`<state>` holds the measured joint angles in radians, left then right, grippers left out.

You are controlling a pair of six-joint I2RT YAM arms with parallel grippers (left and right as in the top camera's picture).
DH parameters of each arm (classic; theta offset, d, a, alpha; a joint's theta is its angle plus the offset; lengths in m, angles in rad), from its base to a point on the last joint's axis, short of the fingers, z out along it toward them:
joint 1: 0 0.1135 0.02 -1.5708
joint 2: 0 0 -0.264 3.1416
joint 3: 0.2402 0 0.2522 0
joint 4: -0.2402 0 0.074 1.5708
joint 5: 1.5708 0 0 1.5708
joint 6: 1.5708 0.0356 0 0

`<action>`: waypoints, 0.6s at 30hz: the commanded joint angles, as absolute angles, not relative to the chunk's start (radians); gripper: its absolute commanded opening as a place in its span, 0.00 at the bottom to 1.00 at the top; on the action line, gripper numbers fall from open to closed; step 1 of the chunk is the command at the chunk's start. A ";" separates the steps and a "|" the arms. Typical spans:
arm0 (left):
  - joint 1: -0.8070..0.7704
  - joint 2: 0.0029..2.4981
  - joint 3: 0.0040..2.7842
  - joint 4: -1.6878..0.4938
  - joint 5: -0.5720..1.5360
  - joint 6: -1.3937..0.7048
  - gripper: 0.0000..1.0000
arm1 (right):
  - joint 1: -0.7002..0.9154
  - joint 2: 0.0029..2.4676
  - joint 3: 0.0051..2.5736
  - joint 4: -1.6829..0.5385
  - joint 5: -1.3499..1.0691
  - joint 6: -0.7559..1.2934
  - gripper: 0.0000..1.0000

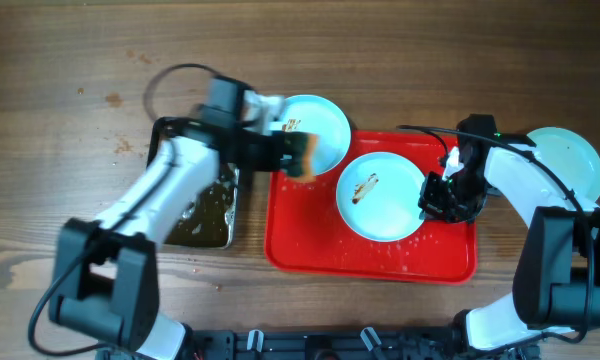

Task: Clean dirty plates on tray and stack at the side
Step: 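Dip the sponge in the black tray water with the left gripper, then tilt the plate with the right gripper and bring the sponge onto it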

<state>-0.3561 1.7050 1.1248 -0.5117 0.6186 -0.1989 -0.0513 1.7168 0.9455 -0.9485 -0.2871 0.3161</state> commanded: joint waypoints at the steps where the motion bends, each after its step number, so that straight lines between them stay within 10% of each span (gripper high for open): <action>1: -0.528 1.722 1.128 -0.422 0.513 -0.330 0.04 | -0.053 1.718 0.942 -0.952 -0.297 0.294 0.04; 18: -0.772 1.834 1.128 -0.400 0.181 -0.319 0.04 | 0.157 1.718 0.942 -0.916 -0.304 0.340 0.04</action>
